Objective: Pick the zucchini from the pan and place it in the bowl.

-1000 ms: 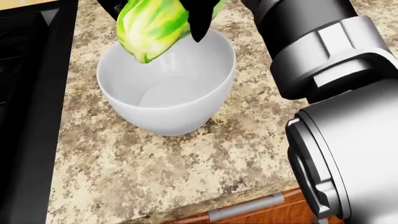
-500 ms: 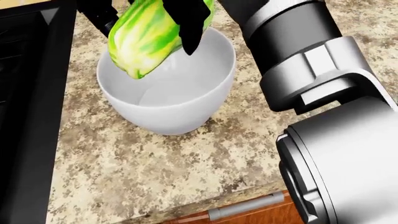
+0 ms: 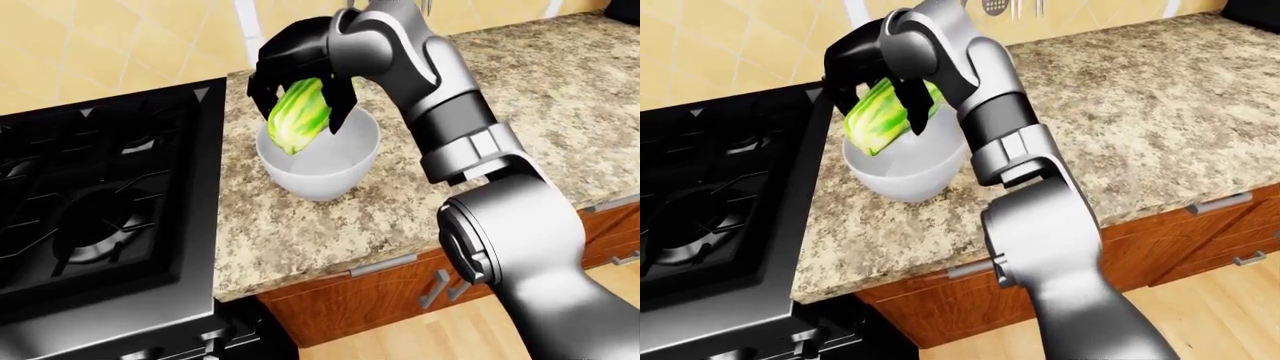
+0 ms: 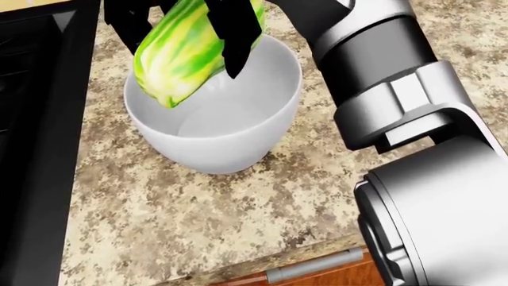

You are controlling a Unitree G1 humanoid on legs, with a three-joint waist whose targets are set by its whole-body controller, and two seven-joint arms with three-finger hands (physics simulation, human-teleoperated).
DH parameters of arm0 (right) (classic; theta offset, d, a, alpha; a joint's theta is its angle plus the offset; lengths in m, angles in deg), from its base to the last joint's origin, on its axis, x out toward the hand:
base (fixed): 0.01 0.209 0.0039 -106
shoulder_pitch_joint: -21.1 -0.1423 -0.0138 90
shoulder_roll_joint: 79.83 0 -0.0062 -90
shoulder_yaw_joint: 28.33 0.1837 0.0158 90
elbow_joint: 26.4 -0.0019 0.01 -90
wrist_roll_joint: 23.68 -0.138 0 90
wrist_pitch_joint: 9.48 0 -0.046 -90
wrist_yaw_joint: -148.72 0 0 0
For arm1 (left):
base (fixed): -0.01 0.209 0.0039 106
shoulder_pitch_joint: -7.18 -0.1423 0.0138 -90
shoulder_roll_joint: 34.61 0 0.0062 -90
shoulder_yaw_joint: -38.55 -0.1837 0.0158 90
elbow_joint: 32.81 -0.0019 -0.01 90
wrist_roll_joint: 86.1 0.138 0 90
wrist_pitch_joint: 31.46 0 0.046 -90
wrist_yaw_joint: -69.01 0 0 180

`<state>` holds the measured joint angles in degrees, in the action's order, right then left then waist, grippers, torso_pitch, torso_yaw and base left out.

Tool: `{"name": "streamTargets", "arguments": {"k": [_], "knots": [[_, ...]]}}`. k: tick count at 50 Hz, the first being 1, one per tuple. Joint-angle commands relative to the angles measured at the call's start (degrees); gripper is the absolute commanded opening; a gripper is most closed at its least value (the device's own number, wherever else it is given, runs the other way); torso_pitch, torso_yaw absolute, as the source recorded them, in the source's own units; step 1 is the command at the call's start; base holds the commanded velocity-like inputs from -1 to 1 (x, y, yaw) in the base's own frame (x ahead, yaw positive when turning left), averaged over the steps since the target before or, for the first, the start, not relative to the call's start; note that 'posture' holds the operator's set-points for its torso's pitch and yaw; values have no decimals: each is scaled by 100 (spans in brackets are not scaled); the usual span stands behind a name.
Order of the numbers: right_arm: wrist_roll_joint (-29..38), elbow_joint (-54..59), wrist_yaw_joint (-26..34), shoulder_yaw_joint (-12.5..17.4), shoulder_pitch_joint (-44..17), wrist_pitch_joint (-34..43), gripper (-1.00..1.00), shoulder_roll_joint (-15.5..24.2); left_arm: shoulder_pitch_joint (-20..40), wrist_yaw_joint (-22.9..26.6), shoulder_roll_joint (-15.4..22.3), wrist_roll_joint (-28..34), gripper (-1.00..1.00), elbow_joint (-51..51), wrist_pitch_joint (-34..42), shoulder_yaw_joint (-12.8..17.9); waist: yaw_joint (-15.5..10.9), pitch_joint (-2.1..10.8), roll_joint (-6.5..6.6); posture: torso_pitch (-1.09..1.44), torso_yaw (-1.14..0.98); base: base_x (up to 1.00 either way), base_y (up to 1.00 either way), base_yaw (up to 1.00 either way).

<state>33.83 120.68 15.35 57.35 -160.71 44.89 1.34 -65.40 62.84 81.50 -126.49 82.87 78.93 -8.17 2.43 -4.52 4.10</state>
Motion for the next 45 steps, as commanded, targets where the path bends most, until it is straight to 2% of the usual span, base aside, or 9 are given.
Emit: {"name": "streamTargets", "arguments": {"k": [1,7,11,18,25,33,40,43,45], "knots": [[-109,-249,-38,98,-225,39,0,54,104,-8,139,9,100,100,-124,96,3,159,51,0,0,0,0,0],[-159,-374,116,115,-162,92,15,62,116,-18,151,-1,100,91,-122,92,8,160,52,0,0,0,0,0],[-194,-458,178,119,-122,108,37,59,131,-33,169,-15,100,91,-108,94,9,159,54,0,0,0,0,0],[-249,-575,292,125,-64,123,60,74,127,-37,177,-20,100,92,-113,92,14,157,54,0,0,0,0,0],[-260,-521,282,125,-125,119,51,92,108,-27,165,-21,100,95,-121,104,15,162,59,0,0,0,0,0],[-328,-365,292,167,-399,133,51,168,112,-29,157,-18,100,108,-122,98,19,156,65,0,0,0,0,0],[-399,-218,305,207,-663,127,58,296,116,-35,171,-27,100,117,-110,104,22,147,64,0,0,0,0,0],[-478,-346,473,250,-624,148,71,415,116,-33,166,-15,100,103,-122,94,20,140,57,0,0,0,0,0],[-494,-445,518,267,-529,178,69,504,131,-51,175,-25,100,119,-104,86,15,138,48,0,0,0,0,0]]}}
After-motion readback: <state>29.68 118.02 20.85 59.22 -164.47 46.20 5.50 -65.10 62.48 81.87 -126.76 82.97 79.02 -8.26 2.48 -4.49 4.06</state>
